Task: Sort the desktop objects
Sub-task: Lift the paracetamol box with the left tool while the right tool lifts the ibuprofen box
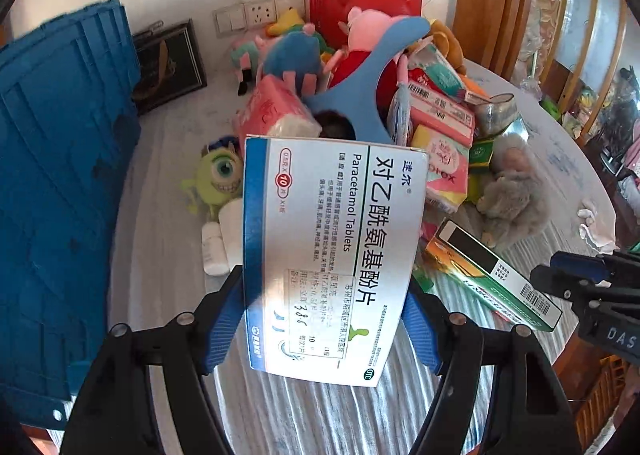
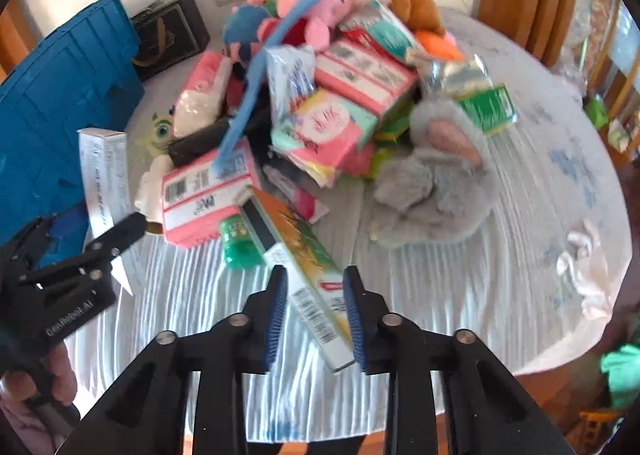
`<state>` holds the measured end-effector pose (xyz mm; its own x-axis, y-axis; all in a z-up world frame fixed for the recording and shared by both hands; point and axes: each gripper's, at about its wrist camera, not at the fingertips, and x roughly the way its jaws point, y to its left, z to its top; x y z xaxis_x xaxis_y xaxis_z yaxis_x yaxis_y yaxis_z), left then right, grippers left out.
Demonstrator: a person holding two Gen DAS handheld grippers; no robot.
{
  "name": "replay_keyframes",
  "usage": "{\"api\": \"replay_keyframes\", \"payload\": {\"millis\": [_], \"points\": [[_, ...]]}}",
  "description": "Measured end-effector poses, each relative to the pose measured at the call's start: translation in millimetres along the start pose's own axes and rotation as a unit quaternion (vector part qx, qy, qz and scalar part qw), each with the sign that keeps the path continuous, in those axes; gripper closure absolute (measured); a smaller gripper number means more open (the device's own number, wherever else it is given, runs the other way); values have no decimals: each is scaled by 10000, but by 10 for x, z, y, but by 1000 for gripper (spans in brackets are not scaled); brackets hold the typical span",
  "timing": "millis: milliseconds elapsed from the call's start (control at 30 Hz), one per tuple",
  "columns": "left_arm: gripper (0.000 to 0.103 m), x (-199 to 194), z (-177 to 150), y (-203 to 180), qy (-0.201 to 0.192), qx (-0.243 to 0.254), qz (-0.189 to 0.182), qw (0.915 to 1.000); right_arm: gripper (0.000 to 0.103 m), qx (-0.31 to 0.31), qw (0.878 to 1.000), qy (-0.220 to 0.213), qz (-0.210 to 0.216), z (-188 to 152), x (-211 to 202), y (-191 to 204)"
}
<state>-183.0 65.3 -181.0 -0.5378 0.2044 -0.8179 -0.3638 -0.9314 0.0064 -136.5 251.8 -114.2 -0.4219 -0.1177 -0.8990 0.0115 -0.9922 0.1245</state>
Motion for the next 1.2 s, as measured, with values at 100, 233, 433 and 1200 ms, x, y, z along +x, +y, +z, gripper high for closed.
{"api": "replay_keyframes", "payload": {"millis": [100,233,433,1200], "points": [[31,95,-196,-11,205,21,12,9998,34,-23,9995,306,-8,-52,315,15],[31,248,-346,-44,477,-30,38,9989,32,-268,9983,504,-129,-204,527,79],[31,365,-569,-30,741,-110,238,9969,5,-709,9958,569,62,-225,680,276],[31,301,-603,-169,685,-413,856,9931,15,-1056,9917,733,53,-82,1140,316]]}}
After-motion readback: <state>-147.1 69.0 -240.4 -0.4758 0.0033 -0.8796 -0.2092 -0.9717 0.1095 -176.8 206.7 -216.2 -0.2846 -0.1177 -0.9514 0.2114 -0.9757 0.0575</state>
